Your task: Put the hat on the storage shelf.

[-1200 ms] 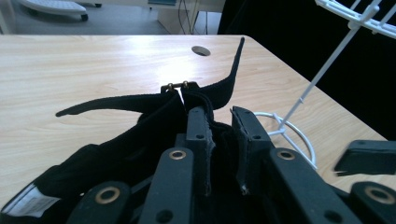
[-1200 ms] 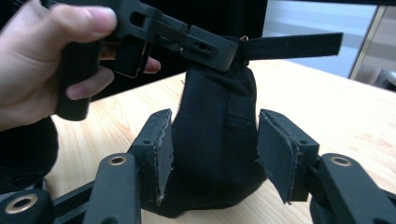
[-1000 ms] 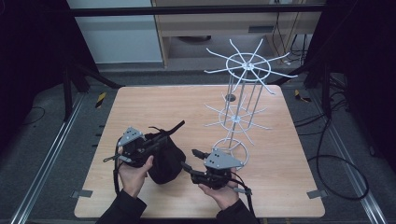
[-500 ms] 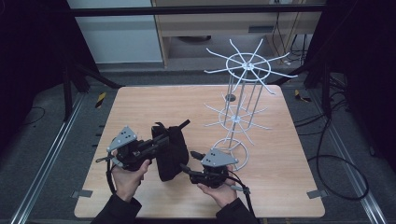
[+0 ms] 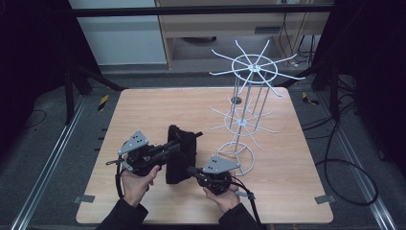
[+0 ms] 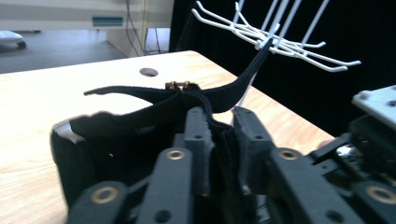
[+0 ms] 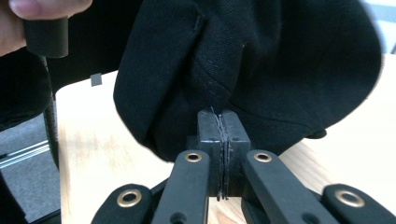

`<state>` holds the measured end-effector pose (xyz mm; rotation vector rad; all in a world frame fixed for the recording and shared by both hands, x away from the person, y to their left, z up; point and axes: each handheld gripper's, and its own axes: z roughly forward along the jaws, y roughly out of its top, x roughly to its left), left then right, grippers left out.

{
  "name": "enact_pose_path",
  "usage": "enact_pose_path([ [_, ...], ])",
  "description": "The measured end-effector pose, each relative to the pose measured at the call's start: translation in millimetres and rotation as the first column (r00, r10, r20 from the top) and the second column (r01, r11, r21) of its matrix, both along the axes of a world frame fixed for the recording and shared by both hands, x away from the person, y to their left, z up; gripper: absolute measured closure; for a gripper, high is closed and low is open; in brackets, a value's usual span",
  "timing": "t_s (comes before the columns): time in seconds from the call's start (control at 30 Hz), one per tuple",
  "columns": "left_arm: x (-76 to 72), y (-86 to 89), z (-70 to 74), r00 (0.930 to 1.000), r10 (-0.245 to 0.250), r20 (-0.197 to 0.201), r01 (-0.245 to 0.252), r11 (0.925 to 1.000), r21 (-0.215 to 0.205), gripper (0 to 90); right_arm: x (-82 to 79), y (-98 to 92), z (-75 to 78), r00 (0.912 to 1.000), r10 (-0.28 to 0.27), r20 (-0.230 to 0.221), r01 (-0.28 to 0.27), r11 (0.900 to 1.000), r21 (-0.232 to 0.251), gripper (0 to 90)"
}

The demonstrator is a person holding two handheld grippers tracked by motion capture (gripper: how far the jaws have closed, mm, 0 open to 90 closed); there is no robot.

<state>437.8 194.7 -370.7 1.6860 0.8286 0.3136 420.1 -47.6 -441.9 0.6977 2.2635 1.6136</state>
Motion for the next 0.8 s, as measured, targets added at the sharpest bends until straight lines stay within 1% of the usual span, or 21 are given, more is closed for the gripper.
enact_pose_path([
  [0.03,-1.0,2.9,0.1,0.9998,0.018,0.01,-0.018,0.9998,-0.002,65.6,-1.3,-2.9,3.2,0.9998,-0.015,0.012,0.015,1.0,0.003,89.9],
  [0.07,-1.0,2.9,0.1,0.9998,0.018,0.01,-0.018,0.9998,-0.002,59.8,-1.3,-2.9,3.2,0.9998,-0.015,0.012,0.015,1.0,0.003,89.9],
  [0.1,-4.2,6.9,0.2,0.9992,0.034,0.023,-0.034,0.9994,-0.001,55.6,-2.0,-4.7,6.5,0.9989,-0.037,0.027,0.037,0.999,0.004,89.9],
  [0.13,-4.2,6.9,0.2,0.9992,0.034,0.023,-0.034,0.9994,-0.001,53.4,-2.0,-4.7,6.5,0.9989,-0.037,0.027,0.037,0.999,0.004,89.9],
  [0.17,-8.1,10.0,0.4,0.9987,0.041,0.031,-0.041,0.9991,0.001,53.4,-2.0,-5.1,8.1,0.9986,-0.047,0.023,0.047,0.999,0.012,89.9],
  [0.2,-11.2,11.8,0.3,0.9979,0.05,0.041,-0.05,0.9987,0.004,50.6,-1.7,-4.9,9.8,0.9985,-0.052,0.016,0.051,0.998,0.023,89.9],
  [0.23,-20.5,16.3,-1.1,0.9967,0.059,0.056,-0.06,0.9979,0.023,46.6,-1.6,-3.0,12.1,0.9981,-0.061,0.01,0.06,0.998,0.027,89.9],
  [0.27,-20.5,16.3,-1.1,0.9967,0.059,0.056,-0.06,0.9979,0.023,45.0,-1.6,-3.0,12.1,0.9981,-0.061,0.01,0.06,0.998,0.027,89.9],
  [0.3,-25.5,18.4,-2.6,0.9963,0.065,0.056,-0.067,0.9972,0.034,43.7,-1.8,0.7,14.5,0.9973,-0.072,0.015,0.072,0.997,0.021,89.9],
  [0.4,-40.3,23.3,-11.6,0.9972,0.063,0.04,-0.065,0.9958,0.064,42.9,-2.1,5.3,17.2,0.9956,-0.089,0.027,0.089,0.996,0.011,89.9],
  [0.43,-48.6,24.2,-20.1,0.9978,0.061,0.025,-0.062,0.9947,0.082,42.2,-2.1,9.1,19.3,0.9939,-0.107,0.027,0.107,0.994,0.008,89.9],
  [0.47,-48.6,24.2,-20.1,0.9978,0.061,0.025,-0.062,0.9947,0.082,42.2,-2.1,9.1,19.3,0.9939,-0.107,0.027,0.107,0.994,0.008,89.9],
  [0.5,-53.4,22.8,-27.8,0.9982,0.058,0.011,-0.059,0.9925,0.107,42.2,-2.3,13.0,21.1,0.9924,-0.12,0.027,0.12,0.993,0.007,89.8],
  [0.53,-53.4,22.8,-27.8,0.9982,0.058,0.011,-0.059,0.9925,0.107,42.2,-2.3,13.0,21.1,0.9924,-0.12,0.027,0.12,0.993,0.007,89.8],
  [0.57,-55.7,19.1,-34.6,0.9982,0.059,0.001,-0.059,0.9885,0.139,42.2,-2.2,16.6,22.3,0.991,-0.131,0.027,0.131,0.991,0.007,89.8],
  [0.6,-55.7,19.1,-34.6,0.9982,0.059,0.001,-0.059,0.9885,0.139,42.5,-2.2,16.6,22.3,0.991,-0.131,0.027,0.131,0.991,0.007,89.8],
  [0.67,-55.5,14.4,-41.0,0.998,0.063,-0.008,-0.061,0.9847,0.163,42.9,-2.2,19.5,23.3,0.9906,-0.134,0.026,0.134,0.991,0.009,89.8],
  [0.7,-54.4,12.3,-44.0,0.9977,0.065,-0.019,-0.06,0.9834,0.171,45.4,-2.5,22.1,23.7,0.9913,-0.13,0.024,0.129,0.992,0.013,89.8],
  [0.73,-53.1,10.5,-46.8,0.9975,0.063,-0.032,-0.057,0.9832,0.173,45.4,-2.5,22.1,23.7,0.9913,-0.13,0.024,0.129,0.992,0.013,89.8],
  [0.77,-51.7,8.0,-50.4,0.9972,0.063,-0.039,-0.056,0.9828,0.176,52.4,-3.0,23.9,23.7,0.9918,-0.126,0.023,0.125,0.992,0.013,89.7],
  [0.8,-51.4,7.5,-50.6,0.9976,0.056,-0.042,-0.048,0.9837,0.173,57.5,-2.9,24.5,23.6,0.9921,-0.124,0.021,0.124,0.992,0.01,89.6],
])
